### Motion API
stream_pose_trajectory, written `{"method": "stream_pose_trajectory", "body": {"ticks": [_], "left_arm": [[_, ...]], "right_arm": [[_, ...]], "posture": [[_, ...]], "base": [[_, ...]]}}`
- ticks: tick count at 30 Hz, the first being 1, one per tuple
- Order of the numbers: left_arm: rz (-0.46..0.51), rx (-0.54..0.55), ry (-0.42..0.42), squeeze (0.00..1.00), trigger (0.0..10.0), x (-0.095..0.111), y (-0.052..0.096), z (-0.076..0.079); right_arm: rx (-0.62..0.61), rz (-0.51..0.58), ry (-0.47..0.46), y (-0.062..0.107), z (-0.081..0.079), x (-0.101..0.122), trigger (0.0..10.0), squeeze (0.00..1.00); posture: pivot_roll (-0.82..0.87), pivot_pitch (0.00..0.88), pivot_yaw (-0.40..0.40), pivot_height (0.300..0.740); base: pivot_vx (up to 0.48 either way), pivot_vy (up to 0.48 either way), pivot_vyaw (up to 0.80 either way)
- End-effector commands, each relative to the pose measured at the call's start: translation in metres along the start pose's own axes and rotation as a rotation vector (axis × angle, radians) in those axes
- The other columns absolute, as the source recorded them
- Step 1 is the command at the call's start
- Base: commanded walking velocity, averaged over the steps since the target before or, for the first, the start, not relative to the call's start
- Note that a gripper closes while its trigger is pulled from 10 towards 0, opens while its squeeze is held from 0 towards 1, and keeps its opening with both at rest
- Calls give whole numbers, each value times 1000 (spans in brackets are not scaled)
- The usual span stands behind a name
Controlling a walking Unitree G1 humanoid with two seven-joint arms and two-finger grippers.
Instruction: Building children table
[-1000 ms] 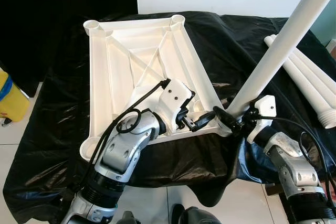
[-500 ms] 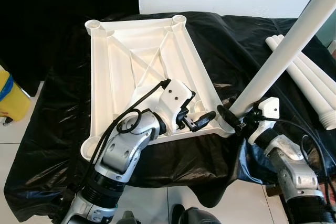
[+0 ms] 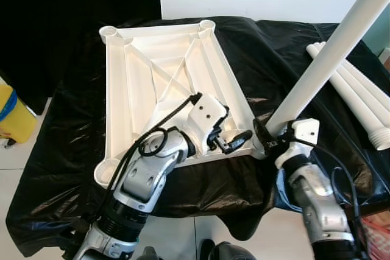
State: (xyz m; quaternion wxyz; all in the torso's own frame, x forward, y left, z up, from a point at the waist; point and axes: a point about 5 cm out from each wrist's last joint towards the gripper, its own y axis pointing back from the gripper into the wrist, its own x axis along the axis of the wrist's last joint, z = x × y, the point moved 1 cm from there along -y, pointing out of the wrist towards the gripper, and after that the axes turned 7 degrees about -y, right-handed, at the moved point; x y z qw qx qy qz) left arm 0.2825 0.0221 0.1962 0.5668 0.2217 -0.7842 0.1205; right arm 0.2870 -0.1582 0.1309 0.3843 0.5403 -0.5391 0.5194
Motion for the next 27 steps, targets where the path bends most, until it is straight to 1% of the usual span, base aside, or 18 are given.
{"method": "stream_pose_trajectory", "body": {"ticks": [1, 2, 4, 6, 9, 10, 11, 12, 18, 23, 27], "left_arm": [[-8, 47, -18, 0, 10000, -2, -3, 0], [-8, 47, -18, 0, 10000, -2, -3, 0], [-6, 44, -18, 0, 10000, -2, -4, 1], [-6, 44, -19, 0, 10000, -1, -4, 1], [-6, 44, -19, 0, 10000, -1, -4, 1], [-7, 46, -20, 0, 10000, -2, -4, 1], [-7, 46, -20, 0, 10000, -2, -4, 1], [-9, 48, -23, 0, 10000, -2, -4, 1], [-11, 46, -34, 0, 10000, -3, -5, 3], [-14, 51, -52, 0, 10000, -3, -7, 1], [-14, 55, -66, 0, 10000, -2, -8, 2]], "right_arm": [[-116, -147, 23, 11, 5, -29, 10000, 0], [-116, -147, 23, 11, 5, -29, 10000, 0], [-222, -128, 17, 14, 6, -30, 10000, 0], [-242, -126, 10, 15, 7, -31, 10000, 0], [-242, -126, 10, 15, 7, -31, 10000, 0], [-278, -116, 6, 16, 7, -30, 10000, 0], [-278, -116, 6, 16, 7, -30, 10000, 0], [-313, -101, -7, 15, 4, -29, 10000, 0], [-309, -70, -10, 15, -1, -26, 10000, 0], [-292, -53, 11, 15, -3, -22, 10000, 0], [-270, -41, 21, 15, 0, -19, 10000, 0]], "posture": [[-3, 96, -68, 740], [-3, 96, -68, 740], [-2, 93, -68, 740], [-2, 93, -68, 740], [-2, 93, -68, 740], [3, 90, -72, 740], [3, 90, -72, 740], [4, 89, -70, 740], [0, 86, -66, 740], [-9, 85, -59, 740], [-13, 86, -59, 740]], "base": [[0, 0, 0], [0, 0, 0], [0, 0, 0], [0, 0, 0], [0, 0, 0], [0, 0, 0], [0, 0, 0], [0, 0, 0], [0, 0, 0], [0, 0, 0], [0, 0, 0]]}}
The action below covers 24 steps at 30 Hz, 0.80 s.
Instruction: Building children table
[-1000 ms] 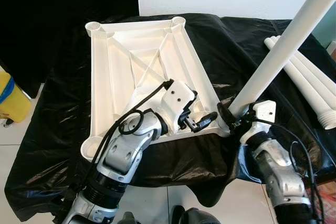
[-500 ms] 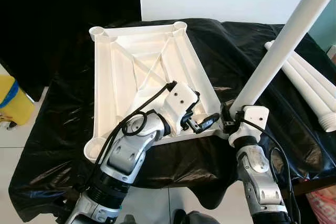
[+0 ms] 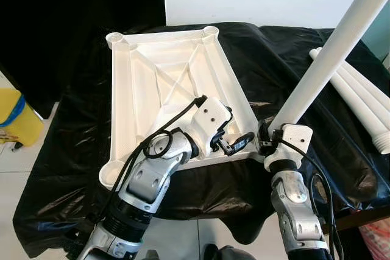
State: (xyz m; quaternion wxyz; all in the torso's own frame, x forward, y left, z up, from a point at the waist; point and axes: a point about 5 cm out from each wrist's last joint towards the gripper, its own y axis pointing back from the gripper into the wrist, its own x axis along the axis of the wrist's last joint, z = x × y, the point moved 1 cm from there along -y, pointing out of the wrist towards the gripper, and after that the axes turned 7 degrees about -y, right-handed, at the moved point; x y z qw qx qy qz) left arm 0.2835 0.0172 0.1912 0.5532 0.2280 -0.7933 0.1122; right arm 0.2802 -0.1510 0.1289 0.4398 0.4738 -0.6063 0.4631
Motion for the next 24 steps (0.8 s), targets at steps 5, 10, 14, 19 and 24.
{"method": "stream_pose_trajectory", "body": {"ticks": [5, 10, 14, 19, 24], "left_arm": [[-3, 67, -39, 0, 10000, 1, -2, -2], [-4, 77, -51, 0, 10000, 0, -2, -4], [-1, 80, -59, 0, 10000, 1, -2, -5], [1, 84, -59, 0, 10000, 1, 0, -7], [-1, 71, -49, 0, 10000, -1, 0, -5]], "right_arm": [[-6, -67, 27, 8, 16, -12, 10000, 965], [36, -44, 8, 12, 17, -7, 10000, 1000], [70, -21, -9, 15, 16, -2, 10000, 1000], [147, 6, -14, 18, 16, 7, 10000, 1000], [303, 2, -1, 16, 19, 14, 10000, 0]], "posture": [[-16, 92, -63, 740], [-24, 99, -65, 740], [-22, 106, -65, 740], [-22, 109, -64, 740], [-25, 116, -57, 740]], "base": [[0, 0, 0], [0, 0, 0], [0, 0, 0], [0, 0, 0], [0, 0, 0]]}}
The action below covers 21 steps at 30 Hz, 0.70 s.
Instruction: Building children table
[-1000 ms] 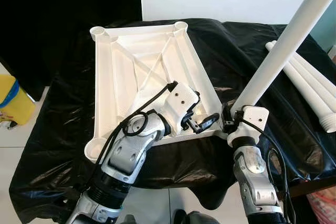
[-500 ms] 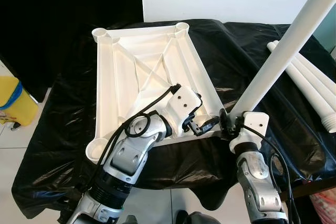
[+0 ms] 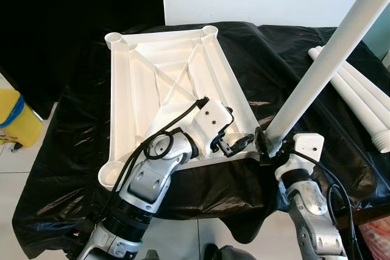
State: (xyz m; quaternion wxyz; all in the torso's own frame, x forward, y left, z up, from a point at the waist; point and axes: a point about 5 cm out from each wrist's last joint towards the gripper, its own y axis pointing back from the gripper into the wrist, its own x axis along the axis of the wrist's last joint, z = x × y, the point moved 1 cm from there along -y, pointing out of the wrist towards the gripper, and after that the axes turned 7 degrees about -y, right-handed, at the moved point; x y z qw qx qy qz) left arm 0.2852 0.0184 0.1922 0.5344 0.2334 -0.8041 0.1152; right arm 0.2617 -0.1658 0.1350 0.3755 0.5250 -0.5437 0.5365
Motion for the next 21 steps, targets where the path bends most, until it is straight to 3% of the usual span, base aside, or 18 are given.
{"method": "stream_pose_trajectory", "body": {"ticks": [1, 3, 7, 20, 21], "left_arm": [[-6, 54, -8, 0, 10000, -1, -1, -3], [-3, 37, -5, 0, 10000, 0, -1, -1], [-1, 26, -6, 0, 10000, -1, -2, -3], [9, 14, -19, 0, 10000, 4, -4, -6], [5, 13, -27, 0, 10000, 4, -4, -7]], "right_arm": [[49, -1, 0, 1, 3, 2, 10000, 0], [167, -18, 43, -3, 7, 6, 10000, 0], [271, -53, 86, -9, 11, 5, 10000, 0], [383, -109, 139, -21, 14, -2, 10000, 0], [401, -118, 142, -23, 16, -3, 2549, 0]], "posture": [[-25, 116, -57, 740], [-25, 117, -51, 740], [-25, 115, -46, 740], [-13, 103, -26, 740], [-6, 105, -22, 740]], "base": [[0, 0, 0], [0, 0, 0], [0, 0, 0], [0, 0, 0], [0, 0, 0]]}}
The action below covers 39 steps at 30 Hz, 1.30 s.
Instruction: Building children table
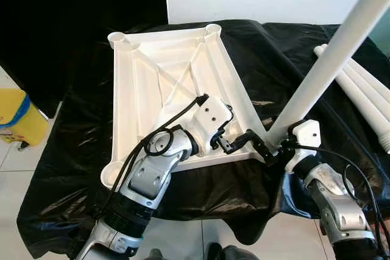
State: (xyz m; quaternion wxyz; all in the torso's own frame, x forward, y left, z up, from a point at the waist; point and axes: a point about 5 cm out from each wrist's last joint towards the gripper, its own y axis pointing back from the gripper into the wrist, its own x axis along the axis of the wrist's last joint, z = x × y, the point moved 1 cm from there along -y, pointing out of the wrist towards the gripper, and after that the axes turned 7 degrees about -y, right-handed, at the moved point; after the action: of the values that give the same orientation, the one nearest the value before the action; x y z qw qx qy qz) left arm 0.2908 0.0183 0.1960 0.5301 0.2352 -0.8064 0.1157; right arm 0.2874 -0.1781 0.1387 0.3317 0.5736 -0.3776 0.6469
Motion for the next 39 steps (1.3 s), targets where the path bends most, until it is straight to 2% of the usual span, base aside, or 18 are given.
{"method": "stream_pose_trajectory", "body": {"ticks": [1, 2, 4, 5, 15, 16, 17, 18, 22, 24, 27, 28, 30, 33, 34, 36, 39], "left_arm": [[4, 9, -16, 0, 10000, 2, 0, -2], [1, 9, -20, 0, 10000, 2, 1, -2], [0, 9, -23, 0, 10000, 2, 2, -3], [-2, 12, -23, 0, 10000, 1, 2, -3], [11, 17, -14, 0, 10000, 3, -1, 1], [11, 14, -13, 0, 10000, 3, 0, 2], [11, 14, -13, 0, 10000, 3, 0, 2], [6, 12, -14, 0, 10000, 1, 0, 2], [-1, 12, -11, 0, 10000, -1, -1, 2], [7, 10, -5, 0, 10000, 1, -2, 2], [7, 9, -6, 0, 10000, 1, -2, 4], [8, 9, -6, 0, 10000, 0, -2, 5], [8, 9, -6, 0, 10000, 0, -2, 5], [12, 13, 1, 0, 10000, 1, -2, 7], [12, 13, 1, 0, 10000, 1, -2, 7], [10, 18, 4, 0, 10000, 0, -1, 7], [10, 20, 6, 0, 10000, 0, -1, 7]], "right_arm": [[35, -24, -3, 0, 0, -6, 2549, 0], [46, -27, -3, 0, 1, -7, 353, 0], [56, -28, -4, -1, 1, -8, 353, 0], [65, -32, -7, -1, 1, -10, 0, 0], [49, -65, -26, 2, -1, -22, 0, 0], [37, -67, -33, 3, -1, -23, 1882, 0], [37, -67, -33, 3, -1, -23, 1882, 0], [7, -71, -49, 3, 0, -26, 10000, 0], [-39, -82, -67, 4, 0, -30, 10000, 0], [-114, -107, -74, 3, 0, -35, 10000, 0], [-159, -106, -90, 3, 0, -37, 10000, 0], [-216, -118, -86, 3, 0, -40, 10000, 0], [-216, -118, -86, 3, 0, -40, 10000, 0], [-395, -111, -159, 1, -6, -45, 10000, 0], [-395, -111, -159, 1, -6, -45, 10000, 0], [-516, -122, -184, 2, -10, -49, 10000, 0], [-568, -130, -193, 2, -13, -51, 10000, 0]], "posture": [[-4, 108, -22, 740], [-2, 108, -25, 740], [-2, 108, -25, 740], [-1, 102, -32, 740], [-5, 99, -35, 740], [-8, 97, -34, 740], [-8, 97, -34, 740], [-10, 100, -34, 740], [-13, 103, -36, 740], [-14, 100, -40, 740], [-14, 99, -42, 740], [-15, 95, -46, 740], [-15, 95, -46, 740], [-12, 97, -59, 740], [-12, 97, -59, 740], [-11, 99, -62, 740], [-8, 101, -62, 740]], "base": [[0, 0, 0], [0, 0, 0], [0, 0, 0], [0, 0, 0], [0, 0, 0], [0, 0, 0], [0, 0, 0], [0, 0, 0], [0, 0, 0], [0, 0, 0], [0, 0, 0], [0, 0, 0], [0, 0, 0], [0, 0, 0], [0, 0, 0], [0, 0, 0], [0, 0, 0]]}}
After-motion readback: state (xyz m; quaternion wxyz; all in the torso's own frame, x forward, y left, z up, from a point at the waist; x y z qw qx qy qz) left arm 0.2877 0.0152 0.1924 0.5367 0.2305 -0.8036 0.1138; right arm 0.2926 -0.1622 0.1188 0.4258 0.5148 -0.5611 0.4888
